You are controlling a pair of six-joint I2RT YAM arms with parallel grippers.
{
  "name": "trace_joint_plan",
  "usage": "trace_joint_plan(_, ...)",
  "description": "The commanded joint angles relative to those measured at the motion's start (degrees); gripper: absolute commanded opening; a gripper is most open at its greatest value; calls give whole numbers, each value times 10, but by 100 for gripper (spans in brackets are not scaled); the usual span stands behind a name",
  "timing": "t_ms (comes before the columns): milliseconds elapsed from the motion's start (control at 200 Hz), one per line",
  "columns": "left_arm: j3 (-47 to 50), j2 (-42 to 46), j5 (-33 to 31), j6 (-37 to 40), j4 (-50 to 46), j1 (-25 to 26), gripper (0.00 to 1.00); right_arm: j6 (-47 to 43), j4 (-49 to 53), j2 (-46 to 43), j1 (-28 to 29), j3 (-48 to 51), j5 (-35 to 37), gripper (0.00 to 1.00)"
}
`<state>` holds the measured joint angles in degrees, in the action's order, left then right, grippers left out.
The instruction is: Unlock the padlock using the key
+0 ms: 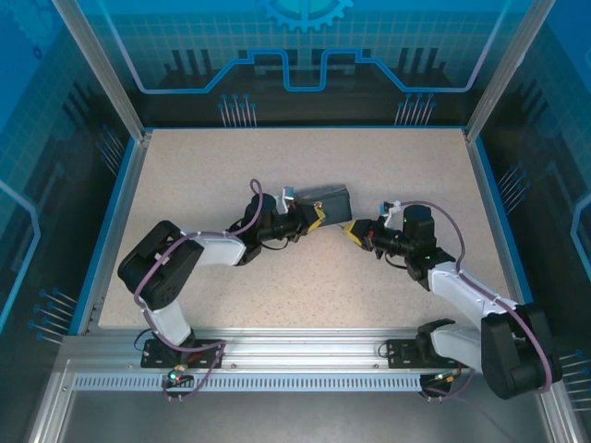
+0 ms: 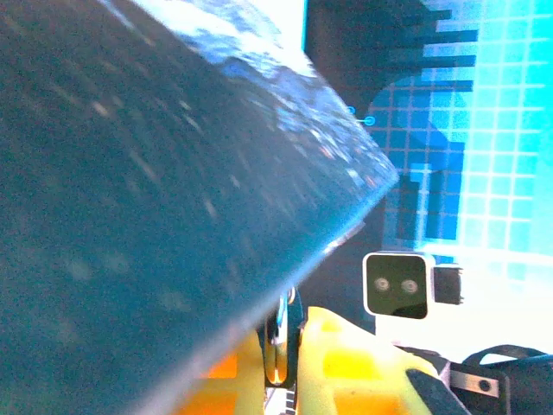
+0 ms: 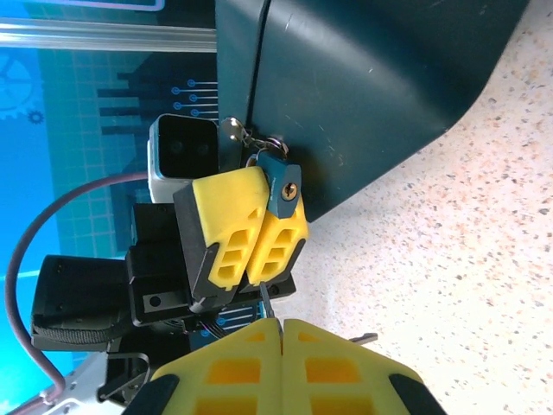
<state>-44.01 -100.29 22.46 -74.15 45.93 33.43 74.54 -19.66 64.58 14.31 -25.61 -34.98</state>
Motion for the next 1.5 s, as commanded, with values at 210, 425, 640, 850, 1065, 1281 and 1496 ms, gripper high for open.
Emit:
trace_joint_plan(210, -5, 27, -11, -35, 50, 7, 0, 51, -48, -22, 14, 15, 1, 0)
trace_joint_plan(425, -12, 0, 12, -108, 108, 2, 0, 44, -30, -26, 2, 12, -14, 0)
trace_joint_plan(640, -11, 1, 12, -143, 135, -4, 0, 40, -11, -21, -15, -7, -24, 0)
trace_joint_plan(850, -11, 14, 13, -143, 120, -8, 0, 42, -14, 9, -18, -42, -34, 0)
trace_joint_plan(1065, -20, 29, 21, -125, 92, -11, 0, 46, -27, 32, -18, -60, -36, 0)
trace_joint_plan(1281, -28, 28, 22, -121, 82, -11, 0, 57, -48, 58, -13, -65, -31, 0)
trace_joint_plan(1496, -30, 30, 21, -114, 73, -11, 0, 54, -47, 63, -8, -71, -30, 0)
